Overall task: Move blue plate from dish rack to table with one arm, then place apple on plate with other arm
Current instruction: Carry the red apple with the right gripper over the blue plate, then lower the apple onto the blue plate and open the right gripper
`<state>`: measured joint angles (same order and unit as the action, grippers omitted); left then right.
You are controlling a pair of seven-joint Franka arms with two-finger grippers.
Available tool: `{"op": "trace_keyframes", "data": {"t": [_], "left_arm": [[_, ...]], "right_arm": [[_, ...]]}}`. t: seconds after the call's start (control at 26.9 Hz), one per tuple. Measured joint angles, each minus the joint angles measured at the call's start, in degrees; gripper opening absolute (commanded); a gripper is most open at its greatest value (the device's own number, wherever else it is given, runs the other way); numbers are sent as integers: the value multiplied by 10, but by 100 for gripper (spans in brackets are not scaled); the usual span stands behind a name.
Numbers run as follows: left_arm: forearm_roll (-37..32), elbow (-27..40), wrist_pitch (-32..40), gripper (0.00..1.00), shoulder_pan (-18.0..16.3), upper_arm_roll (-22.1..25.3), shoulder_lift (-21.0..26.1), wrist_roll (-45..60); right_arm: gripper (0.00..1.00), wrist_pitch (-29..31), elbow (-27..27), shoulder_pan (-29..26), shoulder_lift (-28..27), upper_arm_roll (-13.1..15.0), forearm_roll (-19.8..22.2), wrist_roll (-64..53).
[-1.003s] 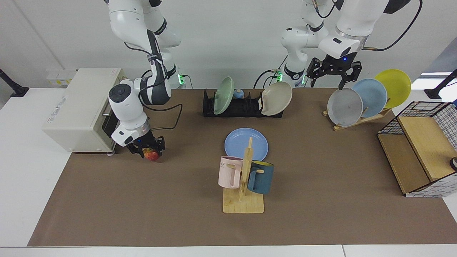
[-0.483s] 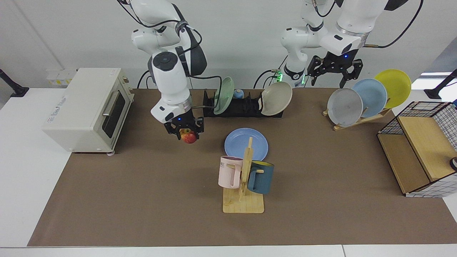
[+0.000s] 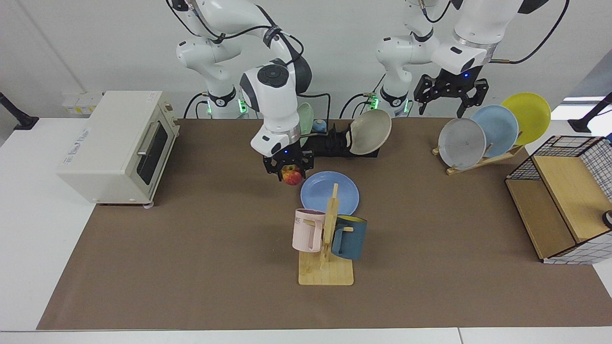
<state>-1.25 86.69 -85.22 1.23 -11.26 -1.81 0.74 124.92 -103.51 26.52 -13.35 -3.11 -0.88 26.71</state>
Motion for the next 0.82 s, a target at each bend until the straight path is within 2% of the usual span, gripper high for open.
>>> {"op": "trace_keyframes", "data": {"t": [0.37, 0.67, 0.82], "left_arm": [[0, 0, 1, 100, 0, 0, -1, 0], [0, 0, 1, 100, 0, 0, -2, 0], [0, 0, 1, 100, 0, 0, -2, 0]], "right_arm": [[0, 54, 25, 61, -62, 1, 1, 39], [0, 109, 33, 75, -102, 2, 11, 51], [0, 117, 51, 81, -126, 2, 13, 51]]}}
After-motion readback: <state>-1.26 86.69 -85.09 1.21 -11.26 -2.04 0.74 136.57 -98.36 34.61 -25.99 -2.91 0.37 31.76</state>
